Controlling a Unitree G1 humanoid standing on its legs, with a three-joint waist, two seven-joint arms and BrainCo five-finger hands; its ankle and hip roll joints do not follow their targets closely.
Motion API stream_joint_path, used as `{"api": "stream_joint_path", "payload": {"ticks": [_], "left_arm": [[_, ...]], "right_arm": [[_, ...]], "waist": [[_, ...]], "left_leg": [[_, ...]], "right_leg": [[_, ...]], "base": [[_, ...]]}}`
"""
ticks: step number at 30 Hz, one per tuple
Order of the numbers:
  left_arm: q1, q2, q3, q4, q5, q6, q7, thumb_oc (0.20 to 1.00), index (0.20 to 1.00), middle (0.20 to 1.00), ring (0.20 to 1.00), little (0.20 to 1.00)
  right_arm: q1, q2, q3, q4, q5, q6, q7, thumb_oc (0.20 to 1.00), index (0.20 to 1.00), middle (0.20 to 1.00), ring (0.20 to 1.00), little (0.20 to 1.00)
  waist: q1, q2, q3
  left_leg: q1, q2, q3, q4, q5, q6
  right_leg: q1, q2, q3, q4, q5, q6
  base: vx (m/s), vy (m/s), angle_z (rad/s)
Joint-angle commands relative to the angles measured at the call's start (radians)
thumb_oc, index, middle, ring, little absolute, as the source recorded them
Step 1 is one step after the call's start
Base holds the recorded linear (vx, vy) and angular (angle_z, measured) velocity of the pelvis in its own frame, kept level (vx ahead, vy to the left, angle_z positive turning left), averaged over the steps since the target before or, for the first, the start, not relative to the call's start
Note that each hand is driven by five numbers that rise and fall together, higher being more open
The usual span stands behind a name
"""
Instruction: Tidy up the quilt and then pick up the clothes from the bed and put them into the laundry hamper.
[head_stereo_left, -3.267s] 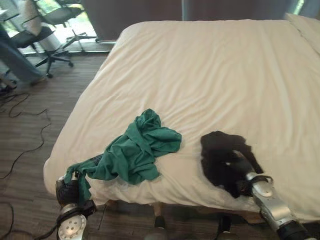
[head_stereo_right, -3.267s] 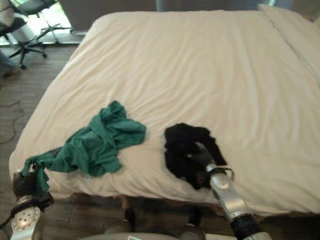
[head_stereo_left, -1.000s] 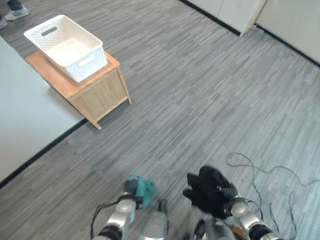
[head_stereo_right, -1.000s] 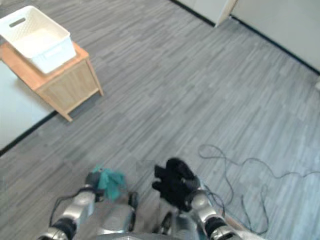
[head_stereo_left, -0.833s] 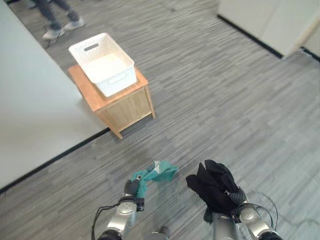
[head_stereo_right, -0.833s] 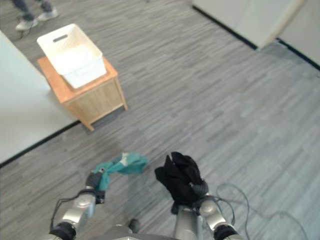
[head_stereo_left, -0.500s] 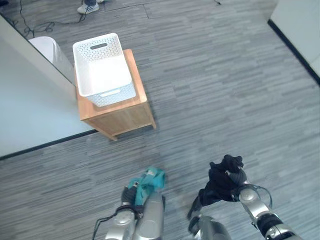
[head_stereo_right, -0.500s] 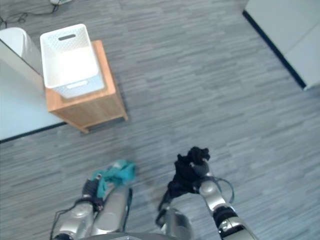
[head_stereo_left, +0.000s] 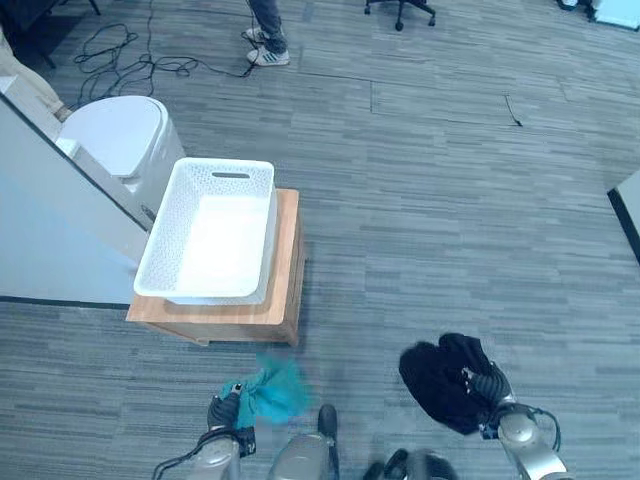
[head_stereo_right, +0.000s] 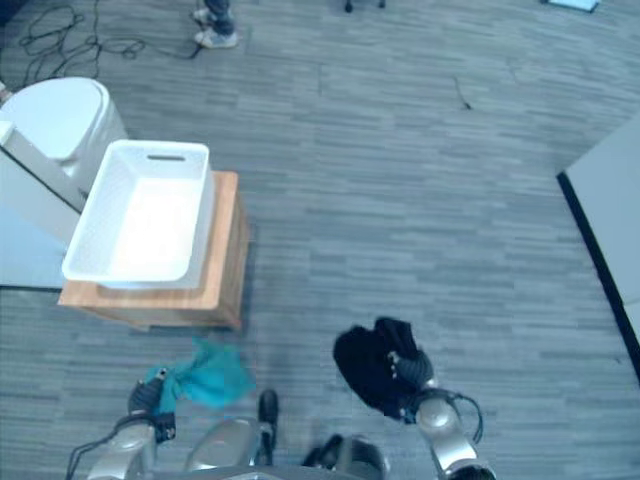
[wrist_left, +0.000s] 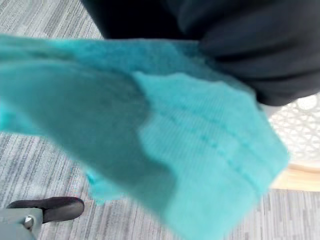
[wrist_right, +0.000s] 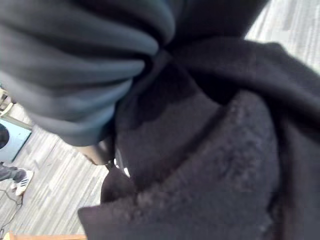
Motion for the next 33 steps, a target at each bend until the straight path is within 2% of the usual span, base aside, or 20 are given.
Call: {"api": "stream_joint_path", "payload": {"ticks": [1,2,3,6,7,9,10,11,12,13,16,18,21,24,25,26,27,30,32,33], "left_arm": [[-0.028,0.072,-0.022,-0.042,0.023,-0.064,0.037,0.2,0.2,0.2,0.2,0.2],[-0.028,0.072,-0.022,-0.042,0.023,-0.064,0.037,0.2,0.2,0.2,0.2,0.2],[-0.043,0.082,-0.01,-0.008,0.051,-0.043,0.056,0.2,0.2,0.2,0.2,0.2],[-0.047,0.07,-0.009,-0.024,0.031,-0.071,0.058,0.2,0.2,0.2,0.2,0.2],[-0.034,0.063,0.005,-0.044,0.022,-0.078,0.05,0.2,0.2,0.2,0.2,0.2],[0.008,0.063,0.018,-0.113,0.012,-0.084,0.032,0.2,0.2,0.2,0.2,0.2],[0.022,0.068,0.028,-0.12,0.016,-0.081,0.014,0.2,0.2,0.2,0.2,0.2],[0.021,0.069,0.028,-0.12,0.016,-0.081,0.014,0.2,0.2,0.2,0.2,0.2],[0.019,0.072,0.034,-0.104,0.022,-0.071,0.008,0.2,0.2,0.2,0.2,0.2],[0.019,0.072,0.034,-0.104,0.022,-0.071,0.008,0.2,0.2,0.2,0.2,0.2],[0.041,0.064,0.049,-0.082,0.026,-0.062,0.005,0.2,0.2,0.2,0.2,0.2],[0.045,0.062,0.059,-0.048,0.013,-0.06,0.01,0.2,0.2,0.2,0.2,0.2],[0.044,0.051,0.063,-0.001,-0.022,-0.069,0.032,0.2,0.2,0.2,0.2,0.2],[0.04,0.065,0.06,0.014,-0.026,-0.057,0.018,0.2,0.2,0.2,0.2,0.2],[0.04,0.084,0.064,0.009,-0.014,-0.051,0.024,0.2,0.2,0.2,0.2,0.2],[0.034,0.103,0.062,-0.006,-0.002,-0.052,0.027,0.2,0.2,0.2,0.2,0.2],[0.031,0.118,0.061,-0.02,0.01,-0.056,0.029,0.2,0.2,0.2,0.2,0.2],[0.01,0.143,0.061,-0.052,0.007,-0.061,0.032,0.2,0.2,0.2,0.2,0.2],[-0.005,0.158,0.062,-0.099,-0.013,-0.069,0.036,0.2,0.2,0.2,0.2,0.2],[-0.014,0.167,0.064,-0.13,-0.027,-0.082,0.037,0.2,0.2,0.2,0.2,0.2]], "right_arm": [[-0.087,0.0,-0.025,-0.011,-0.027,-0.053,0.007,0.2,0.2,0.2,0.2,0.2],[-0.088,0.0,-0.025,-0.011,-0.027,-0.053,0.007,0.2,0.2,0.2,0.2,0.2],[-0.086,-0.004,-0.027,0.017,-0.037,-0.043,0.004,0.2,0.2,0.2,0.2,0.2],[-0.134,-0.002,0.009,0.01,-0.041,-0.049,0.016,0.2,0.2,0.2,0.2,0.2],[-0.146,0.0,0.01,-0.002,-0.04,-0.058,0.027,0.2,0.2,0.2,0.2,0.2],[-0.155,-0.022,0.004,-0.029,-0.036,-0.07,0.027,0.2,0.2,0.2,0.2,0.2],[-0.176,-0.041,0.001,-0.034,-0.028,-0.061,0.026,0.2,0.2,0.2,0.2,0.2],[-0.178,-0.041,0.001,-0.034,-0.028,-0.061,0.026,0.2,0.2,0.2,0.2,0.2],[-0.199,-0.046,0.006,-0.022,-0.035,-0.043,0.025,0.2,0.2,0.2,0.2,0.2],[-0.2,-0.046,0.006,-0.021,-0.035,-0.044,0.025,0.2,0.2,0.2,0.2,0.2],[-0.212,-0.049,0.01,0.005,-0.05,-0.029,0.018,0.2,0.2,0.2,0.2,0.2],[-0.227,-0.04,0.015,0.029,-0.043,-0.028,0.009,0.2,0.2,0.2,0.2,0.2],[-0.235,-0.011,0.021,0.027,-0.048,-0.034,-0.009,0.2,0.2,0.2,0.2,0.2],[-0.227,0.013,0.005,0.031,-0.044,-0.034,-0.017,0.2,0.2,0.2,0.2,0.2],[-0.224,0.034,-0.007,0.017,-0.045,-0.032,-0.028,0.2,0.2,0.2,0.2,0.2],[-0.229,0.036,-0.014,0.008,-0.043,-0.032,-0.033,0.2,0.2,0.2,0.2,0.2],[-0.234,0.036,-0.02,0.004,-0.043,-0.031,-0.038,0.2,0.2,0.2,0.2,0.2],[-0.249,0.026,-0.04,-0.02,-0.034,-0.032,-0.048,0.2,0.2,0.2,0.2,0.2],[-0.261,-0.002,-0.066,-0.08,-0.017,-0.038,-0.059,0.2,0.2,0.2,0.2,0.2],[-0.263,-0.03,-0.088,-0.13,-0.004,-0.047,-0.068,0.2,0.2,0.2,0.2,0.2]], "waist": [[-0.082,-0.016,0.065],[-0.084,-0.017,0.065],[-0.079,-0.034,0.063],[-0.07,-0.041,0.053],[-0.07,-0.03,0.044],[-0.061,-0.036,0.046],[-0.04,-0.052,0.066],[-0.043,-0.054,0.064],[-0.02,-0.056,0.066],[-0.021,-0.056,0.066],[0.01,-0.038,0.033],[0.024,-0.039,0.017],[0.065,-0.045,0.012],[0.059,-0.072,0.007],[0.034,-0.083,0.012],[0.013,-0.083,0.017],[-0.001,-0.072,0.019],[-0.027,-0.059,0.028],[-0.052,-0.065,0.048],[-0.066,-0.077,0.055]], "left_leg": [[0.177,0.022,-0.089,-0.198,-0.045,-0.184],[0.175,0.021,-0.091,-0.198,-0.043,-0.184],[0.179,0.014,-0.127,-0.185,-0.063,-0.191],[0.194,0.025,-0.157,-0.128,-0.107,-0.212],[0.181,0.03,-0.151,-0.074,-0.086,-0.229],[0.116,0.054,-0.064,0.064,-0.033,-0.258],[0.003,0.112,0.076,0.206,-0.014,-0.253],[-0.003,0.109,0.074,0.205,-0.01,-0.252],[-0.074,0.118,0.166,0.187,-0.034,-0.233],[-0.074,0.117,0.166,0.189,-0.035,-0.232],[-0.127,0.101,0.255,0.001,0.07,-0.23],[-0.155,0.134,0.297,-0.11,0.137,-0.26],[-0.176,0.163,0.228,-0.176,0.206,-0.258],[-0.143,0.144,0.236,-0.179,0.206,-0.236],[-0.066,0.116,0.243,-0.201,0.169,-0.206],[-0.032,0.112,0.244,-0.212,0.154,-0.195],[-0.006,0.123,0.235,-0.22,0.14,-0.19],[0.036,0.141,0.225,-0.237,0.122,-0.193],[0.06,0.148,0.194,-0.237,0.113,-0.209],[0.075,0.141,0.166,-0.236,0.101,-0.223]], "right_leg": [[0.039,-0.006,0.297,-0.668,0.26,0.059],[0.04,-0.008,0.296,-0.672,0.264,0.059],[0.056,0.005,0.35,-0.731,0.268,0.064],[0.069,-0.009,0.301,-0.681,0.281,0.054],[0.082,-0.003,0.276,-0.686,0.274,0.044],[0.145,-0.018,0.214,-0.727,0.273,0.03],[0.227,-0.03,0.147,-0.774,0.254,0.015],[0.223,-0.032,0.145,-0.775,0.257,0.015],[0.284,-0.022,0.099,-0.809,0.227,0.007],[0.285,-0.022,0.098,-0.809,0.227,0.007],[0.346,0.025,0.061,-0.824,0.169,0.012],[0.401,0.048,0.05,-0.823,0.113,0.022],[0.453,0.043,0.036,-0.767,0.088,0.035],[0.428,0.01,0.056,-0.619,0.111,0.046],[0.337,-0.046,0.091,-0.393,0.206,0.084],[0.288,-0.057,0.124,-0.292,0.282,0.101],[0.238,-0.06,0.145,-0.215,0.306,0.108],[0.155,-0.064,0.149,-0.169,0.296,0.095],[0.118,-0.058,0.137,-0.264,0.264,0.082],[0.109,-0.051,0.172,-0.382,0.223,0.072]], "base": [[0.53,-0.315,2.24],[0.5,-0.334,2.91],[0.43,-0.269,3.67],[0.42,-0.217,2.22],[0.47,-0.176,1.23],[0.35,-0.206,1.29],[0.21,-0.223,1.45],[0.29,-0.235,1.5],[0.15,-0.079,1.01],[0.28,-0.083,0.86],[0.36,0.021,0.83],[0.5,0.076,0.53],[0.49,0.236,0.11],[0.27,0.175,-0.25],[0.45,0.305,-0.05],[0.45,0.309,0.1],[0.22,0.131,0.26],[0.34,0.06,0.41],[0.32,-0.133,0.53],[0.38,-0.274,0.71]]}}
